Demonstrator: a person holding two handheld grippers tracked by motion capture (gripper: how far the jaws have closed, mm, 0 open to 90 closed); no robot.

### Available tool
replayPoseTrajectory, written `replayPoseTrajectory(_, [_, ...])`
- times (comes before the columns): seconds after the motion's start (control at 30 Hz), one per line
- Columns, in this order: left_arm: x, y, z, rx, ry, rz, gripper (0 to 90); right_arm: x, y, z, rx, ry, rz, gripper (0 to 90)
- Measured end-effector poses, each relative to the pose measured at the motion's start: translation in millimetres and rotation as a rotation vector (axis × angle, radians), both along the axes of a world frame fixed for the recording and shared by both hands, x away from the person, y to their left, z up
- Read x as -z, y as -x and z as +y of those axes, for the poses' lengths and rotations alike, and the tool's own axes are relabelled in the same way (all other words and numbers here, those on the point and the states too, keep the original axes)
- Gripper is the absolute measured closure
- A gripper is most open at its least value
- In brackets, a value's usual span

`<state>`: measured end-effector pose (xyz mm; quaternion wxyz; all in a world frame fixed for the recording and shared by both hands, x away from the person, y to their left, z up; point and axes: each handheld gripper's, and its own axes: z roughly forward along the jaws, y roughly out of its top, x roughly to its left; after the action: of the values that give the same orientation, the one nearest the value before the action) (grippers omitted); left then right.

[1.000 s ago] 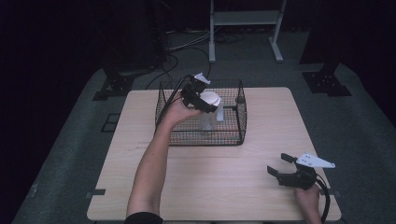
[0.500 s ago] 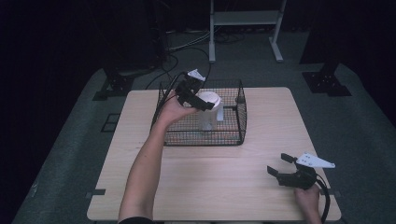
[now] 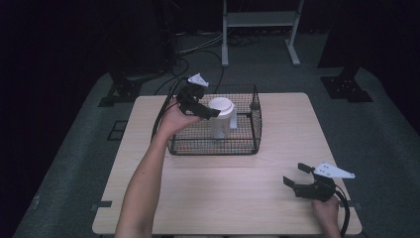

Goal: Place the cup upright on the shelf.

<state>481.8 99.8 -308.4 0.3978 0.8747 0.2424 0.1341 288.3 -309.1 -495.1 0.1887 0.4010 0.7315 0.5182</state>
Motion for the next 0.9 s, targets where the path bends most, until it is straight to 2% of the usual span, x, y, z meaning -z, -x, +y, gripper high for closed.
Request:
replayPoseTrajectory(0.17, [1.7,5.8,9.6,-0.009,0.008,0.016,0.8,0.0,0.1,0.3,0.001,0.002,0.000,12.8])
replayPoseTrajectory(0.5, [5.2,22.0,23.9,-0.015,0.019,-0.003,0.8,0.1,0.1,0.7,0.005,0.005,0.004,12.9])
replayPoseTrajectory(0.6, [6.2,28.7,28.3,-0.012,0.043,-0.007,0.8,0.2,0.1,1.1,0.003,0.011,0.000,12.8])
replayPoseTrajectory(0.77, [7.1,40.1,31.6,0.000,0.049,-0.017,0.8,0.4,-0.1,1.7,0.004,0.015,0.000,12.8])
replayPoseTrajectory(0.9, [8.9,49.0,33.4,0.013,0.075,-0.027,0.8,0.4,0.3,2.3,0.006,0.016,0.004,12.8])
